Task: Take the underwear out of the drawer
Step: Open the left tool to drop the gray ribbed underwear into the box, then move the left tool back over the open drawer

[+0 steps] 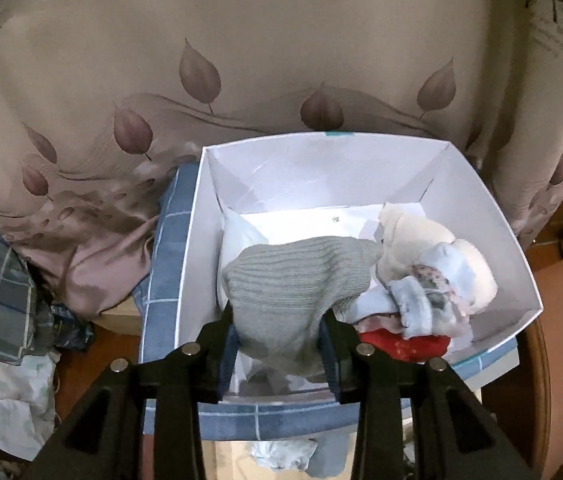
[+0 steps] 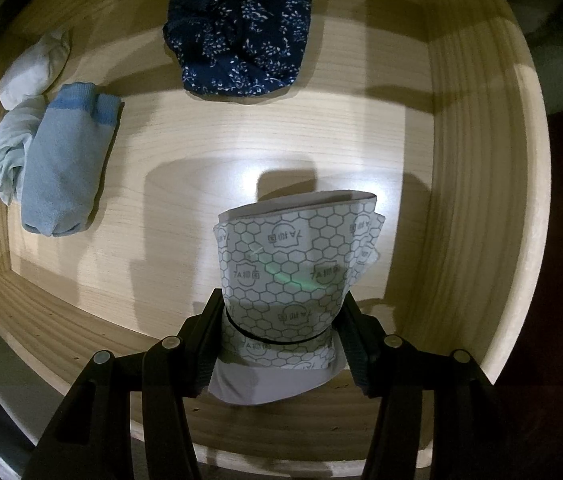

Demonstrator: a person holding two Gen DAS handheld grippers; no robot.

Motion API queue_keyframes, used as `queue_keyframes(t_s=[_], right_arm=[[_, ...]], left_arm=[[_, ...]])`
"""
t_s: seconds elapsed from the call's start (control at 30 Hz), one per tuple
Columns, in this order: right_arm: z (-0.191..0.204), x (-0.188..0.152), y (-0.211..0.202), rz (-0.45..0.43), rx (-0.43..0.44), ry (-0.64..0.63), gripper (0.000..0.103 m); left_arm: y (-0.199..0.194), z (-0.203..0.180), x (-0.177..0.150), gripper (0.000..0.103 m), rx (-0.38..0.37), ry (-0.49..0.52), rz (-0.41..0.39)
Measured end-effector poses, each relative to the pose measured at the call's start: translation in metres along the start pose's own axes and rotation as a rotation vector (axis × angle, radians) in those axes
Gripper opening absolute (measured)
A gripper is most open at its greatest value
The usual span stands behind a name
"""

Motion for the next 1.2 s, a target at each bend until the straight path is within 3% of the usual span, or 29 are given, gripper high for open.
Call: queue_keyframes(t_s=[0.27, 0.63, 0.87, 1.07, 1.2], right_arm=[[0.001, 0.0, 0.001, 0.0, 0.002, 0.002, 0.051], [-0.001, -0.001, 0.004, 0.001, 0.003, 0.001, 0.051], [-0.002, 0.0, 0.006, 0.002, 0.002, 0.001, 0.051], [-0.002, 0.0, 0.006, 0.003, 0.0, 0.0, 0.051], [0.002, 0.002, 0.005, 0.002, -0.004, -0.001, 0.05]], left_arm=[[0.015, 0.001, -0.011, 0.044, -0.017, -0.014, 0.077], [-0.038, 0.017, -0.016, 0.044, -0.067, -0.032, -0.002], [-0.051, 0.052, -0.064, 0.044, -0.039, -0.064, 0.022], [-0.029, 0.081, -0.121, 0.044, 0.072, -0.09, 0.062], [-0.011, 0.089, -0.157, 0.044, 0.08, -0.112, 0.097]])
Point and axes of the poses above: each gripper's, at about its wrist camera, not at the fingertips, and y roughly the way its jaws point, z to its left, x to its top, the point moved 7 cm from there along y, roughly the way its jaws point, and after that the axes turned 11 degrees about -y, right-handed, at the moved point
